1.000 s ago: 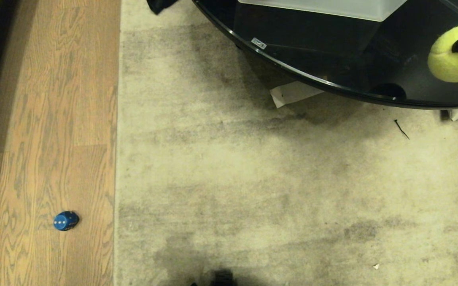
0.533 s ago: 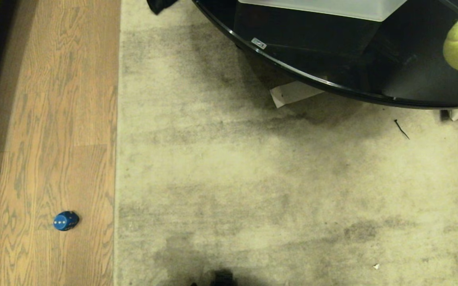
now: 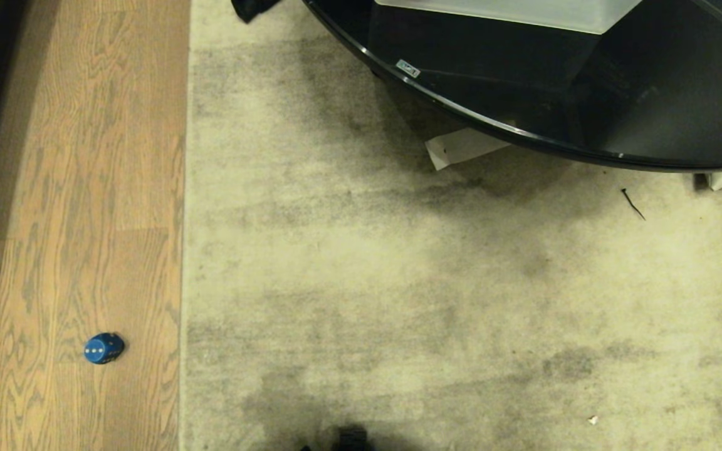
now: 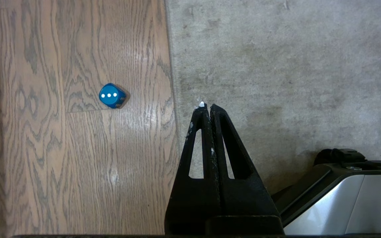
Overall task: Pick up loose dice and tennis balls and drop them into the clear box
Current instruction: Pick up toys out of the box
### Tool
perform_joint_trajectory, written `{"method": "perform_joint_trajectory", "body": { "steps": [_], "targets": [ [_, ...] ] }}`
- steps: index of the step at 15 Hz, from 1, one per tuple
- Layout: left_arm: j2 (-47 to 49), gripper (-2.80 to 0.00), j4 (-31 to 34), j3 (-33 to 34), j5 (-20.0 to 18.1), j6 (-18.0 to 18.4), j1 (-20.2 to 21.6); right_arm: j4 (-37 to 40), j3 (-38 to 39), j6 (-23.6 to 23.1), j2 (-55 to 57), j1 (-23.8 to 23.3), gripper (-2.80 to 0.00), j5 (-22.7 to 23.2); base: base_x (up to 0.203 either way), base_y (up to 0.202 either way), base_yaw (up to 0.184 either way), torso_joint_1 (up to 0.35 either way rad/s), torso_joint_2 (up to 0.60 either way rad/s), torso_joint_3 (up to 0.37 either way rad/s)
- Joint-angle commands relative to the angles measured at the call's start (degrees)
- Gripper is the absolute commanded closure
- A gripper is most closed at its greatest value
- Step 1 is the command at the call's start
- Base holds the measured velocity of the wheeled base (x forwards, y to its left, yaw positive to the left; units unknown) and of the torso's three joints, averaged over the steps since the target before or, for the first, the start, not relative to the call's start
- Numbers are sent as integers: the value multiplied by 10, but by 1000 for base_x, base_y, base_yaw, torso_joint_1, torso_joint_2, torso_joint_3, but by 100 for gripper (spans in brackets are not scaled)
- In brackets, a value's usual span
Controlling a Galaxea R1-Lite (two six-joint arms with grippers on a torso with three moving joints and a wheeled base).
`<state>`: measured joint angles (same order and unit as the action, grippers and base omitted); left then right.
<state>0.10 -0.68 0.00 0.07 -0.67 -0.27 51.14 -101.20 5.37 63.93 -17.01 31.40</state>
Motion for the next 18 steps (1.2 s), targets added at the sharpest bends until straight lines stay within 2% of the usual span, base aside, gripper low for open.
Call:
{"method": "perform_joint_trajectory", "body": {
  "steps": [1,5,10,14,18],
  "targets": [
    [0,0,0,1,0,0,0,-21,81,-23,-77,8,0,-9,0,0,0,0,0,0],
    [0,0,0,1,0,0,0,-46,235,-83,-170,26,0,-74,0,0,0,0,0,0],
    [0,0,0,1,0,0,0,-147,481,-133,-312,83,0,-157,0,0,0,0,0,0],
    [0,0,0,1,0,0,0,-183,636,-144,-406,134,0,-178,0,0,0,0,0,0],
    [0,0,0,1,0,0,0,-277,807,-157,-506,153,0,-210,0,0,0,0,0,0]
  ]
}}
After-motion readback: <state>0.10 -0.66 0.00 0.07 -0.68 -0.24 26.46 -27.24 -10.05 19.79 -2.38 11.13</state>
